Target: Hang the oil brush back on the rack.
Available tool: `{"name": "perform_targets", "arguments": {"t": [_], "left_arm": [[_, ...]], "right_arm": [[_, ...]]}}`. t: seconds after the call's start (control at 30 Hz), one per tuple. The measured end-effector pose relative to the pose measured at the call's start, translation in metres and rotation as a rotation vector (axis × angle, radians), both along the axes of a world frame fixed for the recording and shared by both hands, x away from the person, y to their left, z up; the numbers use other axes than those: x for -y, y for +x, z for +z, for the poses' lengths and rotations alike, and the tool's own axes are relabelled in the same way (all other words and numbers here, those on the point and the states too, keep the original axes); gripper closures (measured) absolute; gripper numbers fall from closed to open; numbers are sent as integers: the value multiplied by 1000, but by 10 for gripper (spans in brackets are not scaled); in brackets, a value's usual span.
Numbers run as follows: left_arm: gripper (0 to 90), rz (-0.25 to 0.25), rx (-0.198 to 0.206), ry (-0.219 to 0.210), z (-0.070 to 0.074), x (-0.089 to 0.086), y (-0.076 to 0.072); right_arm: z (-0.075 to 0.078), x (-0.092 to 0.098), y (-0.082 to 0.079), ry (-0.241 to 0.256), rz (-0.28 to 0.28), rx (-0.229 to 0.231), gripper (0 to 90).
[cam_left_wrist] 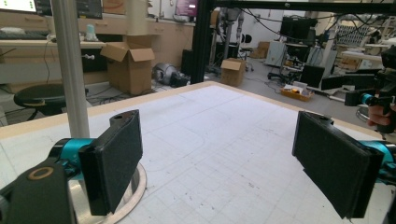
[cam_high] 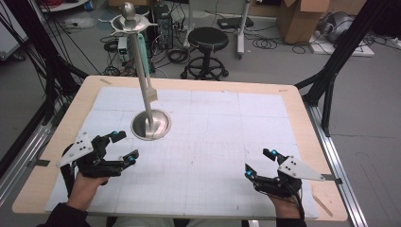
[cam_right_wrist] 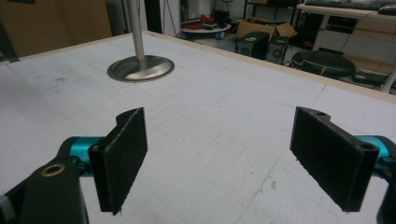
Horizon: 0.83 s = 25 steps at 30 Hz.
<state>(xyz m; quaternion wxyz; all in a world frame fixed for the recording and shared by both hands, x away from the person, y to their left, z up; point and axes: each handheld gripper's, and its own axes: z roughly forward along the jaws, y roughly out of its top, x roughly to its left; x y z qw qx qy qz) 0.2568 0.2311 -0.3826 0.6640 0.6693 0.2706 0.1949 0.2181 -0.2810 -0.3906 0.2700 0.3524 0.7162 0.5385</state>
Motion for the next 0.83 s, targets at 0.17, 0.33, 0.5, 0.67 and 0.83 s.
{"name": "perform_targets", "arguments": {"t": [0.17,0.33,0.5,0.67,0.83], "left_arm": [[164,-1,-2,0,0,0,0],[164,-1,-8,-1,-1,0,0],[164,2,-9,-1,-1,-1,0],[164,5,-11,-2,-2,-1,0],[164,4,-15,-2,-2,-1,0]], "right_arm": [[0,-1,0,-2,0,3,176],[0,-1,0,-1,2,2,176],[0,-1,0,-1,3,1,176],[0,-1,0,-1,2,1,176],[0,-1,1,-3,6,3,176]]}}
